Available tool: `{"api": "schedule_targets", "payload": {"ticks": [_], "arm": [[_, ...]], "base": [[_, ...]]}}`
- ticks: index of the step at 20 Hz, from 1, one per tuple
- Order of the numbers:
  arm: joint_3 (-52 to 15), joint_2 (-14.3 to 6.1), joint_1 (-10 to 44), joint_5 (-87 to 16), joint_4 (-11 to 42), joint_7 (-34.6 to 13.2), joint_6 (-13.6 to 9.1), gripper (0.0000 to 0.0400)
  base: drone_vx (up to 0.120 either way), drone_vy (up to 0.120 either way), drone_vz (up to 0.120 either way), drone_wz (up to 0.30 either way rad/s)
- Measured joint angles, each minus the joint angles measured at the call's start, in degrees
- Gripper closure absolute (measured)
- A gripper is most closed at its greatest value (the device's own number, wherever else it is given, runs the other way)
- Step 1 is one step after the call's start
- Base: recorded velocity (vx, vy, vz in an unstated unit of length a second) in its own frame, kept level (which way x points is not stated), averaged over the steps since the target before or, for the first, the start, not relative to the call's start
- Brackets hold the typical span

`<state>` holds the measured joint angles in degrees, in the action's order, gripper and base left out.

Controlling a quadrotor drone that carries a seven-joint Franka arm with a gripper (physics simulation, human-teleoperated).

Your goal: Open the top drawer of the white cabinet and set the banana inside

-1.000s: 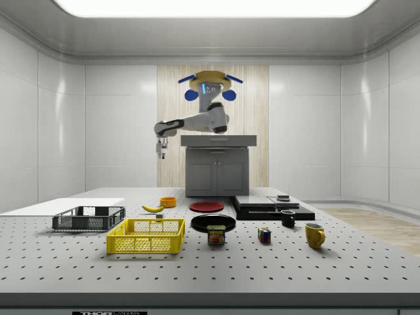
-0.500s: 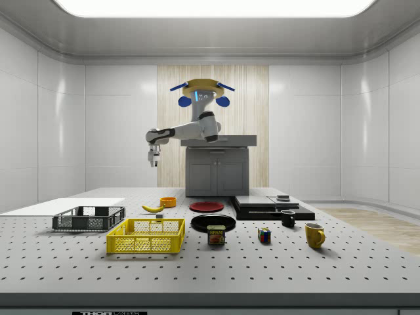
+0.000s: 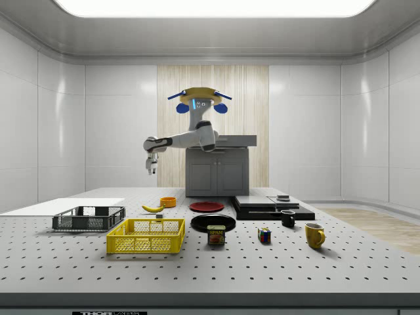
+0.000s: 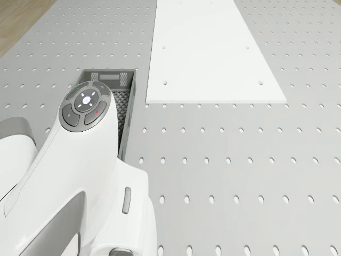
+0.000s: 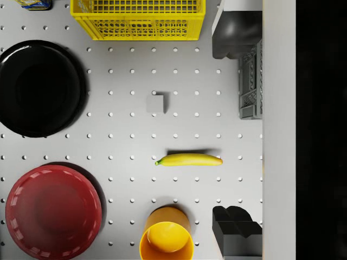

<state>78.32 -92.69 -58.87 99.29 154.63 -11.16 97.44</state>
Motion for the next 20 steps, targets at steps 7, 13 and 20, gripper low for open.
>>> {"api": "schedule_targets", "payload": {"ticks": [7,13,20], "arm": [[0.0,0.0,0.0,0.0,0.0,0.0,0.0,0.0],[0.0,0.0,0.0,0.0,0.0,0.0,0.0,0.0],[0.0,0.0,0.0,0.0,0.0,0.0,0.0,0.0]], "base": [[0.0,0.0,-0.12,0.0],[0.04,-0.007,-0.12,0.0],[0.0,-0.034,-0.12,0.0]]}}
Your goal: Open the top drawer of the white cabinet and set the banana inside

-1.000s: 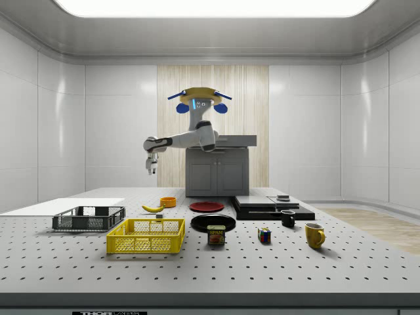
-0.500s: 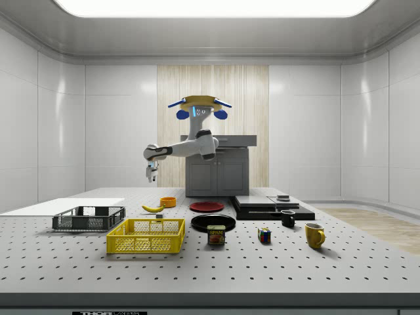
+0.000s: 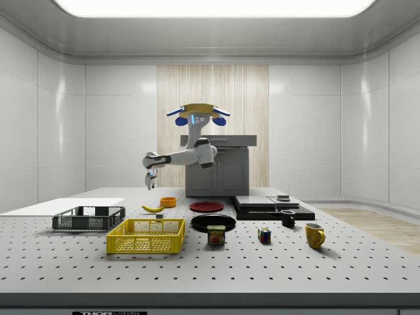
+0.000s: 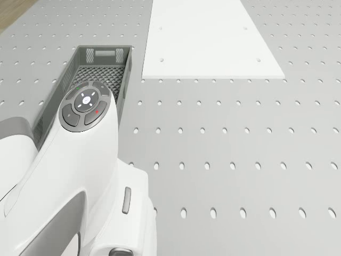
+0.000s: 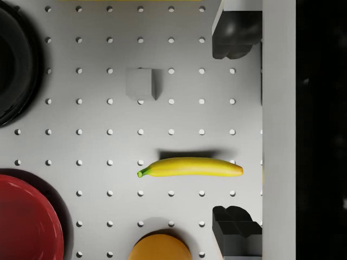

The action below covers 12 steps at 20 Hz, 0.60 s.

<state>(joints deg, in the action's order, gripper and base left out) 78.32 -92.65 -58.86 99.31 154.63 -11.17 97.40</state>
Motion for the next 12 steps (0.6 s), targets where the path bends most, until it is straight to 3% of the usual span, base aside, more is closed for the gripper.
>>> {"api": "schedule_targets", "payload": {"ticks": [3,8,12], "arm": [[0.0,0.0,0.0,0.0,0.0,0.0,0.0,0.0],[0.0,0.0,0.0,0.0,0.0,0.0,0.0,0.0],[-1.2,0.1,-0.2,1.1,-0.3,0.1,0.5,0.0]], "base": [[0.0,0.013,-0.04,0.0],[0.0,0.112,0.0,0.0],[0.0,0.0,0.0,0.0]]}}
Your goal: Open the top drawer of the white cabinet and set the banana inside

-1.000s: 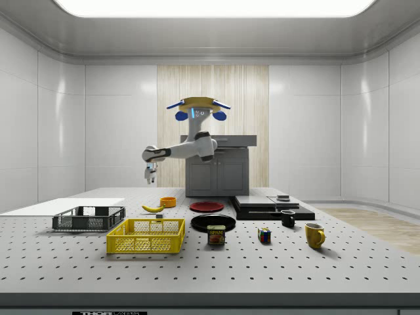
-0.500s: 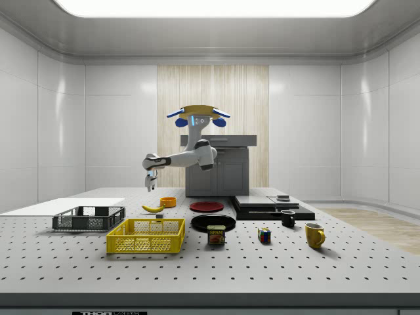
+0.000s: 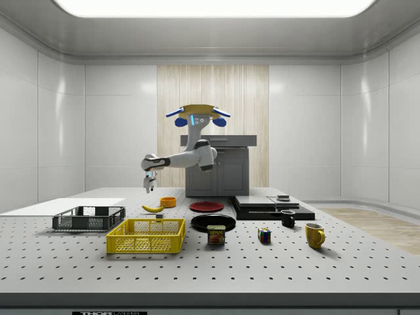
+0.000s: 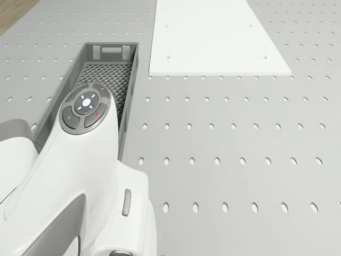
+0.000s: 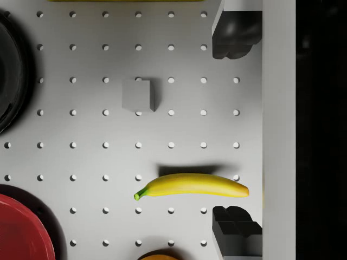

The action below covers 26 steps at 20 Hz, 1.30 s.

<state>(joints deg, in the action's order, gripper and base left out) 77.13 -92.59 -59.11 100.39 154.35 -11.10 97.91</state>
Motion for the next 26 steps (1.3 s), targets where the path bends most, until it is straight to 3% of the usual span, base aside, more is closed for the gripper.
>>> {"api": "schedule_targets", "payload": {"ticks": [13,26], "arm": [[-6.0,0.5,-1.7,5.5,-1.8,0.6,2.5,0.0],[-8.3,1.8,-7.4,8.4,-0.1,8.3,1.8,0.0]], "base": [[0.0,0.0,-0.04,0.0],[0.0,0.0,0.0,0.0]]}}
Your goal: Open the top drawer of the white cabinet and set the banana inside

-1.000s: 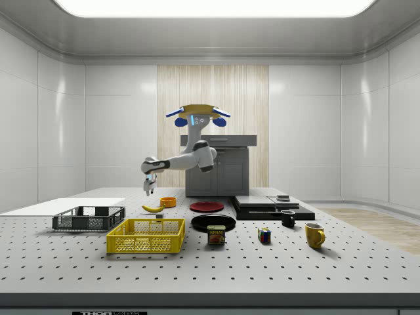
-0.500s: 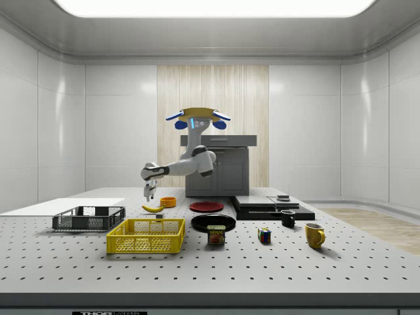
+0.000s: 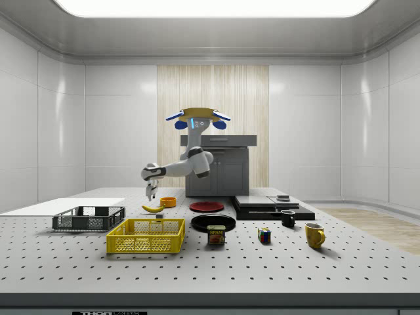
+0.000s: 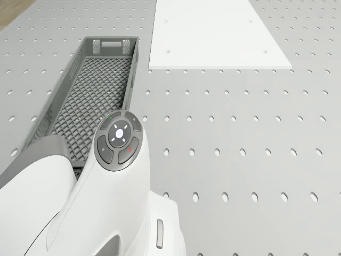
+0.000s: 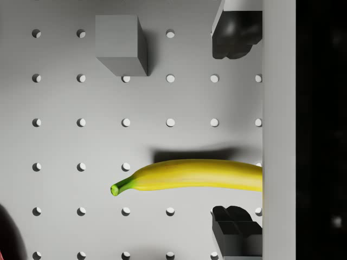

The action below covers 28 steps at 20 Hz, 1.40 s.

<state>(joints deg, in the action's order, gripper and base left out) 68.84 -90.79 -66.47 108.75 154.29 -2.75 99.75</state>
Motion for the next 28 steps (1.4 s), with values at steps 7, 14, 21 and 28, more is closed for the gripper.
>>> {"api": "schedule_targets", "payload": {"ticks": [7,14,21,28], "arm": [[-4.2,1.3,-2.9,4.2,-1.4,2.4,1.1,0.0],[-8.0,3.1,-5.7,8.2,-3.1,4.5,1.8,0.0],[-11.1,5.0,-7.7,11.6,-4.8,5.8,2.2,0.0],[-14.2,7.0,-8.6,14.9,-7.2,5.8,3.0,0.0]], "base": [[0.0,0.0,0.0,0.0],[0.0,0.0,0.0,0.0],[0.0,0.0,0.0,0.0],[0.0,0.0,0.0,0.0]]}}
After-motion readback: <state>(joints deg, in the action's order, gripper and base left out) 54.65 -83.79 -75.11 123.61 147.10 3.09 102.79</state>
